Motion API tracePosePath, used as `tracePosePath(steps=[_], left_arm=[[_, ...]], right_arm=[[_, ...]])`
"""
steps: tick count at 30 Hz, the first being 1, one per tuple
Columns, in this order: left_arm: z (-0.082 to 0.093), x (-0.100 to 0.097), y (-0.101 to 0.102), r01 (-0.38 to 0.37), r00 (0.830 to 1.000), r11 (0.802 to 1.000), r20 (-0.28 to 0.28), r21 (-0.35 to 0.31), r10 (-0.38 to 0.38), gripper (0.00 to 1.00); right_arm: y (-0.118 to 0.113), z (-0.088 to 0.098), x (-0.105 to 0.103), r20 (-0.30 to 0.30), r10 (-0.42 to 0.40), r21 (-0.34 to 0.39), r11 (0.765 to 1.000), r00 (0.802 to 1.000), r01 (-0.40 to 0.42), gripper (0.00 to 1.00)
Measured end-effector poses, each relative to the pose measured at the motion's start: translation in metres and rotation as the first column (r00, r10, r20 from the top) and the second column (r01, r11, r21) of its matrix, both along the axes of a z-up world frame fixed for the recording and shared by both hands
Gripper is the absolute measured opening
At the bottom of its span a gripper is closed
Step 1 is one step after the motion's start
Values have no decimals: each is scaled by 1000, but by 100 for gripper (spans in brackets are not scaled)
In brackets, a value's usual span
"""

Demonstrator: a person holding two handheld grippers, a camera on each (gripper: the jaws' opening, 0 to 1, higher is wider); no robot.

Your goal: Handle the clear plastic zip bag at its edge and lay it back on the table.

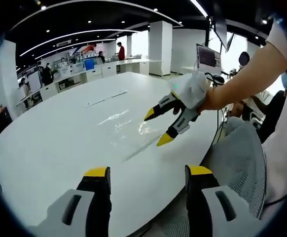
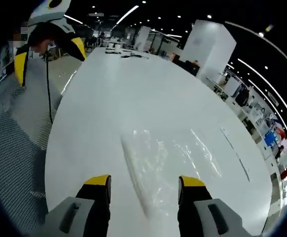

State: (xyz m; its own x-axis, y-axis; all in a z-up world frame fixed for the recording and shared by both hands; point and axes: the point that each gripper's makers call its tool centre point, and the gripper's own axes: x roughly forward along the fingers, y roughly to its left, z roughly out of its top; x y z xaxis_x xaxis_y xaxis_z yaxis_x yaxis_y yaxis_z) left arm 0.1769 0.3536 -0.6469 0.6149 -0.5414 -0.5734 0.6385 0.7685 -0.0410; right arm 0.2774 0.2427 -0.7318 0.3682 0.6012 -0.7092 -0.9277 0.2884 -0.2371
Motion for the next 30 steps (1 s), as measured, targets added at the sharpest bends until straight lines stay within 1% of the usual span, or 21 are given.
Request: tracePosePath(steps=[1, 3, 8, 13, 16, 18, 21, 25, 26, 27, 29, 30], left_arm=[[-2, -1, 1, 0, 1000, 1000, -1, -1, 0, 59], [-5, -3, 2, 1, 1000, 1000, 2, -8, -1, 59], [-14, -5, 7, -4, 1000, 1000, 6, -6, 4, 59], [-22, -7, 13, -25, 1000, 1000, 1, -16, 25, 59], [-26, -10, 14, -25, 1000, 1000, 0, -16, 25, 58], [-30, -12, 14, -26, 1000, 1000, -6, -12, 26, 57], [-29, -12, 10, -13, 1000, 1000, 4, 0, 13, 56], [-29, -12, 10, -8, 1000, 1000, 7, 8, 8, 56], [-30, -12, 10, -8, 1000, 1000, 6, 6, 8, 56], [-30, -13, 11, -8, 1000, 1000, 3, 5, 8, 56], [-33, -13, 13, -5, 1000, 1000, -2, 7, 5, 56], [-33, -13, 13, -4, 1000, 1000, -4, 9, 4, 56]], right_arm=[[0, 1, -2, -13, -11, 18, 1000, 1000, 12, 57], [-4, 1, -5, -18, -21, 30, 999, 1000, 21, 61], [-8, 7, -17, -32, -53, 78, 995, 998, 55, 64], [-9, 14, -29, -64, -99, 142, 984, 993, 107, 68], [-11, 18, -38, -67, -109, 158, 980, 992, 118, 70], [-12, 20, -43, -77, -121, 174, 976, 990, 133, 70], [-14, 23, -50, -91, -144, 202, 966, 985, 160, 73], [-17, 26, -58, -96, -160, 212, 961, 982, 178, 75], [-18, 26, -60, -102, -171, 220, 957, 980, 190, 76], [-20, 26, -64, -120, -183, 227, 952, 976, 207, 76], [-22, 27, -69, -126, -197, 236, 946, 972, 222, 77], [-22, 28, -73, -146, -212, 251, 937, 966, 243, 77]])
